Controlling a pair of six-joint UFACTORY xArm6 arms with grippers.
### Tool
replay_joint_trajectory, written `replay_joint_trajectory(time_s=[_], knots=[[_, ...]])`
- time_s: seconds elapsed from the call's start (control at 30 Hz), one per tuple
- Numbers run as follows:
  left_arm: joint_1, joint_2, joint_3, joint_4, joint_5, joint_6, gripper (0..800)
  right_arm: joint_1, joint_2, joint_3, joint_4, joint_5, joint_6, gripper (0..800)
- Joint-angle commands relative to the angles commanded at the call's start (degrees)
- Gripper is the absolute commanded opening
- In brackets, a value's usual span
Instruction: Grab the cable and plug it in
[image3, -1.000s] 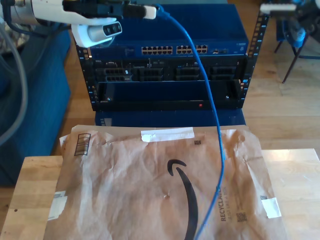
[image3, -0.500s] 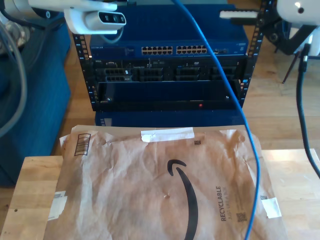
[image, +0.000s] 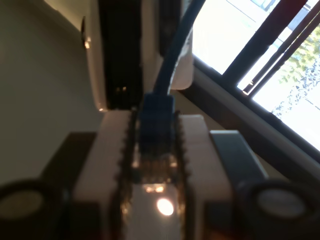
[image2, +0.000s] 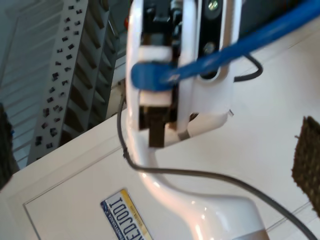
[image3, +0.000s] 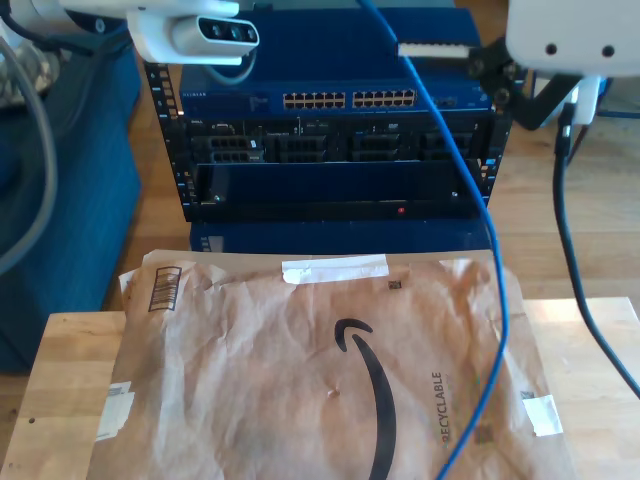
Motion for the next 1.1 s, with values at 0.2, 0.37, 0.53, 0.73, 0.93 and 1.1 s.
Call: replay_joint_trajectory(time_s=[0.2,0.37,0.53,0.73,0.93,1.1], knots=[[-2.99,0.26,-0.88,0.0,-0.35,0.18,7,0.26,0.62,0.0,0.0,-0.18,-0.09,781],[-3.43,0.18,-0.88,-0.09,-0.44,0.18,7,0.7,1.23,0.0,0.0,-1.67,-0.09,779],[-5.01,0.09,-0.88,-0.09,-0.18,0.18,7,3.25,2.81,0.09,-0.09,-3.69,-0.09,678],[-5.01,0.09,-0.88,0.0,0.0,0.18,7,3.69,2.9,0.09,0.0,-5.63,-0.09,537],[-5.01,0.0,-0.88,-0.09,0.09,0.18,7,6.24,2.9,1.49,0.0,-8.97,0.09,357],[-4.92,0.0,-0.79,0.0,0.18,0.18,7,6.24,2.9,1.49,0.09,-9.14,0.18,341]])
